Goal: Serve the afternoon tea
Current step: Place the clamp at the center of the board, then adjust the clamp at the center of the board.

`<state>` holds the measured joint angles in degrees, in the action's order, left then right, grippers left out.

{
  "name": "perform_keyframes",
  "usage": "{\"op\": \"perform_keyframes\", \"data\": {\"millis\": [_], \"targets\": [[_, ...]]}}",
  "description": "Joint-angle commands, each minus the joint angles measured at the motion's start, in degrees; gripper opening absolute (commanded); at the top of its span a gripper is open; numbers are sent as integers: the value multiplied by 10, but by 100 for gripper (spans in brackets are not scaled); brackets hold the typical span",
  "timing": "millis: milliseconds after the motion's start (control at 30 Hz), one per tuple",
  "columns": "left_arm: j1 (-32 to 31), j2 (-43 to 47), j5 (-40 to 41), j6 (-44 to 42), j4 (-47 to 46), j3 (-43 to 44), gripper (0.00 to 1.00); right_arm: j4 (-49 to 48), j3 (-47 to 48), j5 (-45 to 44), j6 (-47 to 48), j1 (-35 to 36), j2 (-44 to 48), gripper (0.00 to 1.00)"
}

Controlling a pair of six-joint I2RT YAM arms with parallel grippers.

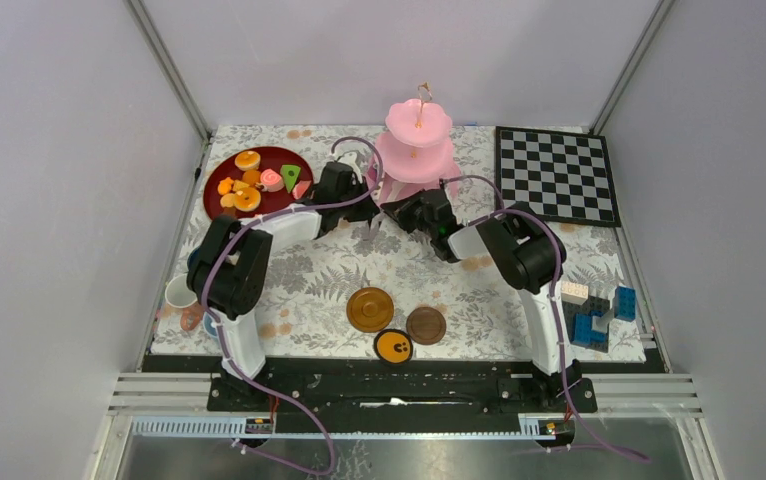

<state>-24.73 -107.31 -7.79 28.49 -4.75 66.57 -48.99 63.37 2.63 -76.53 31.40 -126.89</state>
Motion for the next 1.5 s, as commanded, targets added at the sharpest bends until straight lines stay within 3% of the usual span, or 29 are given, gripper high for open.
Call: {"op": "perform_keyframes", "data": {"millis": [0, 167, 567, 900, 1200, 1467], "targets": [[43, 70, 75, 39, -53, -13, 0, 78, -7, -49, 43, -15, 27, 0], [43, 99, 76, 88, -48, -48, 0, 66, -22, -47, 36, -14, 37, 0], [44, 163, 97, 171, -29, -130, 0, 61, -29, 11, 122, 7, 78, 0], [38, 295, 93, 163, -33, -233, 0, 62, -88, 1, 171, 55, 125, 0], [69, 341, 82, 127, 89, -222, 0, 177, -65, -59, 324, 99, 175, 0], [119, 389, 54, 99, 138, -218, 0, 268, -24, -119, 371, 129, 157, 0]]}}
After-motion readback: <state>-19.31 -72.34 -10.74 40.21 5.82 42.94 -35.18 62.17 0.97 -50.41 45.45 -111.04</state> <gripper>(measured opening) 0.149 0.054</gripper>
